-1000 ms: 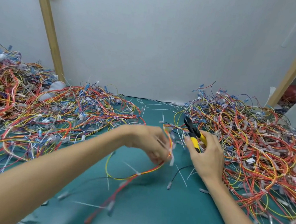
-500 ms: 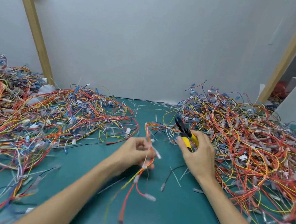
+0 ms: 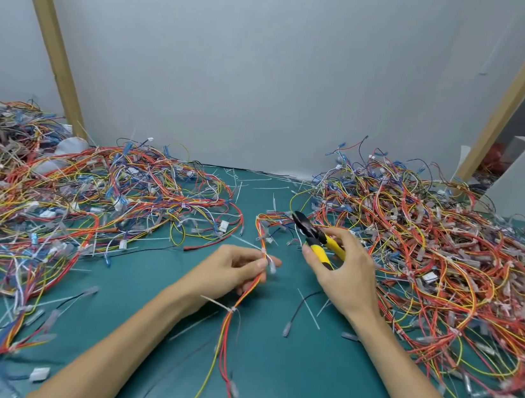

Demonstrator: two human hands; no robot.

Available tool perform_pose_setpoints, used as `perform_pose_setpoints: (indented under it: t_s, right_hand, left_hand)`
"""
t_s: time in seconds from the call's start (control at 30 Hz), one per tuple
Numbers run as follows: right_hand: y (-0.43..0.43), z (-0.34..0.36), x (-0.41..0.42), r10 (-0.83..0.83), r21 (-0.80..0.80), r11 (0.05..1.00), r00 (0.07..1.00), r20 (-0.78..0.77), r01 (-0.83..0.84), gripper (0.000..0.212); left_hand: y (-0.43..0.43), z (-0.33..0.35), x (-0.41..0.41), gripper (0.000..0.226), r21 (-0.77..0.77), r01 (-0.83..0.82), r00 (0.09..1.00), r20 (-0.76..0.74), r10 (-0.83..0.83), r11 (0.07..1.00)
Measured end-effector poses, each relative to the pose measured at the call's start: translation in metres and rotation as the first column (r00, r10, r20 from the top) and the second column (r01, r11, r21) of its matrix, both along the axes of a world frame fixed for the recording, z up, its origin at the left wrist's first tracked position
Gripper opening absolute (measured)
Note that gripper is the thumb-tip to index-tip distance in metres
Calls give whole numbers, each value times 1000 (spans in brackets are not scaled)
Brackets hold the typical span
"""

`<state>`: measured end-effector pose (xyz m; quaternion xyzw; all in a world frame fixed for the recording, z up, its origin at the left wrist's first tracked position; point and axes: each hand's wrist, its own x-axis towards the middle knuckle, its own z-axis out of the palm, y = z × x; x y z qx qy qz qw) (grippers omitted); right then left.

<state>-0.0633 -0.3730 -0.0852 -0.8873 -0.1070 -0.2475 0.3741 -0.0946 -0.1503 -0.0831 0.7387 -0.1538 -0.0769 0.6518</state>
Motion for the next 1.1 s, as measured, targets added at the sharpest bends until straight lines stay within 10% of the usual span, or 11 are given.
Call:
perform_pose_setpoints:
  t_s: [0.27, 0.77, 1.1]
  right_hand:
    - [2, 2, -3, 59, -13, 998, 998, 28, -59, 28]
    - [6, 1, -6, -9, 7, 1000, 999, 31, 8, 34]
    - [10, -5, -4, -118, -302, 946, 993, 20, 119, 44]
  left_hand:
    - [14, -6, 17, 35, -468, -34, 943, -309, -127, 883]
    - [17, 5, 13, 38, -587, -164, 873, -461, -161, 793]
    - [-7, 0, -5, 17, -26, -380, 918, 110, 380, 925]
